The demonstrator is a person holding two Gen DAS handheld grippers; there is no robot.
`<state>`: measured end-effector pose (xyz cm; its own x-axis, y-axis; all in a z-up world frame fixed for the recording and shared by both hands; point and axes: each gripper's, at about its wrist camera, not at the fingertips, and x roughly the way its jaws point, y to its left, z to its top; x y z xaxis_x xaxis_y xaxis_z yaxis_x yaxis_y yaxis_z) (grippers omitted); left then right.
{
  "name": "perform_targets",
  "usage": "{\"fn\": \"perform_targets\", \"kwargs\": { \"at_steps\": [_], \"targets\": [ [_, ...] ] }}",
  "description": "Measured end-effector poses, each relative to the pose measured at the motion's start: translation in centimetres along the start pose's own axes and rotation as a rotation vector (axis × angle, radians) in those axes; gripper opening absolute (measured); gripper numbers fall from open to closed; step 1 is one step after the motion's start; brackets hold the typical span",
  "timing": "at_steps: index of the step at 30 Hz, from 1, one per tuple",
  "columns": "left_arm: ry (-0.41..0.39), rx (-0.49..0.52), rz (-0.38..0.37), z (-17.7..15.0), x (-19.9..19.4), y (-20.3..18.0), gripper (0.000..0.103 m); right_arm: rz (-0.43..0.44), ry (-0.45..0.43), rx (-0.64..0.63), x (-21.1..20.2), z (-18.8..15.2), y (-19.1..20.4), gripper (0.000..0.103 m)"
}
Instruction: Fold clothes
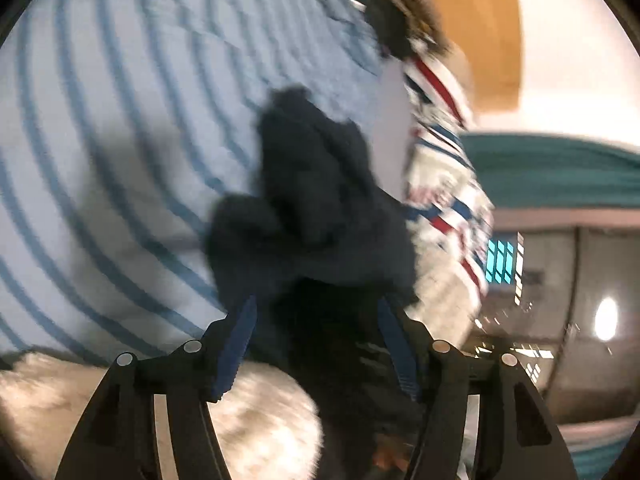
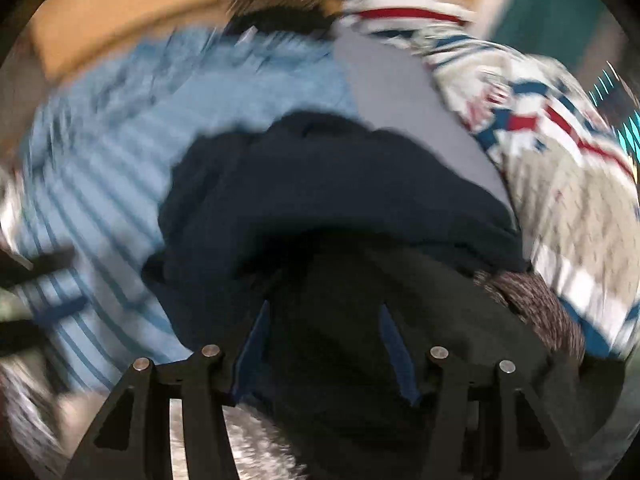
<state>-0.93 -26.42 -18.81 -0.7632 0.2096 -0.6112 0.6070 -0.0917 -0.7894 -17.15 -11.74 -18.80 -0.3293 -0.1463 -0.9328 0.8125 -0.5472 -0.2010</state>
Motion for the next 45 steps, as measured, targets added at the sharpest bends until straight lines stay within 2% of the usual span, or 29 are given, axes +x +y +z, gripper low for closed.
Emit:
{"fn": "perform_targets", "kwargs": {
  "at_steps": [1,2,5,7,13,16,19,20,23,25,28,31,33,35,36,39,40,41,42,43,45],
  "targets": [
    [0.009,0.017,0.0,-0.4,0.1,-0.6,0.064,-0.055,0.02,-0.046,0.7,-0.7,0.1,0.056],
    [0.011,0.03,0.01,-0.6,0.2,-1.1,0.064,-0.11,0.04,-0.092,1.4,-1.4,0.1,0.049],
    [0.013,0.049,0.04,-1.4,0.4,-1.5,0.064,-0.276,0.101,-0.23,3.6,-3.5,0.4,0.047],
    [0.02,0.035,0.045,-1.6,0.8,-1.6,0.064,-0.326,0.119,-0.233,3.6,-5.3,-1.2,0.046],
    [0.068,0.046,0.06,-3.8,2.9,-2.7,0.064,-0.366,0.118,0.08,-0.7,-12.1,-11.0,0.045],
    [0.116,0.084,0.052,-6.1,4.2,-4.3,0.064,-0.377,0.171,0.286,-2.7,-17.8,-15.6,0.045],
    [0.149,0.164,0.061,-9.4,5.7,-6.2,0.064,-0.391,0.192,0.431,-4.5,-23.4,-16.4,0.047],
    [0.164,0.19,0.061,-10.5,6.3,-6.8,0.064,-0.396,0.199,0.48,-5.1,-25.3,-16.7,0.039],
    [0.253,0.24,0.039,-13.4,8.2,-7.9,0.064,-0.409,0.219,0.626,-6.8,-31.0,-17.6,0.03],
    [0.299,0.244,0.016,-14.6,8.8,-8.5,0.064,-0.409,0.218,0.712,-8.3,-34.0,-17.9,0.035],
    [0.286,0.26,0.003,-15.0,7.9,-9.0,0.064,-0.399,0.141,0.699,-12.2,-32.7,-16.4,0.046],
    [0.246,0.252,-0.002,-13.9,6.6,-8.9,0.064,-0.44,0.096,0.64,-15.5,-30.6,-15.0,0.052],
    [0.224,0.235,-0.013,-12.8,5.7,-8.5,0.064,-0.453,0.012,0.619,-18.0,-29.1,-13.7,0.053],
    [0.208,0.228,-0.021,-12.0,4.9,-8.3,0.064,-0.455,-0.12,0.567,-20.5,-27.0,-12.0,0.053],
    [0.195,0.231,-0.022,-11.6,4.5,-8.2,0.064,-0.439,-0.176,0.534,-21.1,-25.8,-11.4,0.053],
    [0.151,0.271,-0.005,-10.8,3.2,-8.3,0.064,-0.305,-0.236,0.447,-19.5,-22.3,-11.0,0.049],
    [0.134,0.289,0.004,-10.6,2.7,-8.4,0.064,-0.261,-0.256,0.418,-19.0,-21.1,-10.9,0.041],
    [0.114,0.307,0.02,-10.5,2.4,-8.5,0.064,-0.229,-0.26,0.396,-18.1,-20.0,-10.8,0.038],
    [0.094,0.325,0.036,-10.4,2.0,-8.7,0.064,-0.226,-0.226,0.394,-16.1,-19.2,-11.0,0.036],
    [0.081,0.345,0.051,-10.5,1.8,-8.9,0.064,-0.235,-0.18,0.403,-13.7,-18.7,-11.7,0.03],
    [0.06,0.376,0.076,-10.5,1.5,-9.1,0.064,-0.256,-0.083,0.438,-10.4,-19.2,-13.2,0.027]
  ]
}}
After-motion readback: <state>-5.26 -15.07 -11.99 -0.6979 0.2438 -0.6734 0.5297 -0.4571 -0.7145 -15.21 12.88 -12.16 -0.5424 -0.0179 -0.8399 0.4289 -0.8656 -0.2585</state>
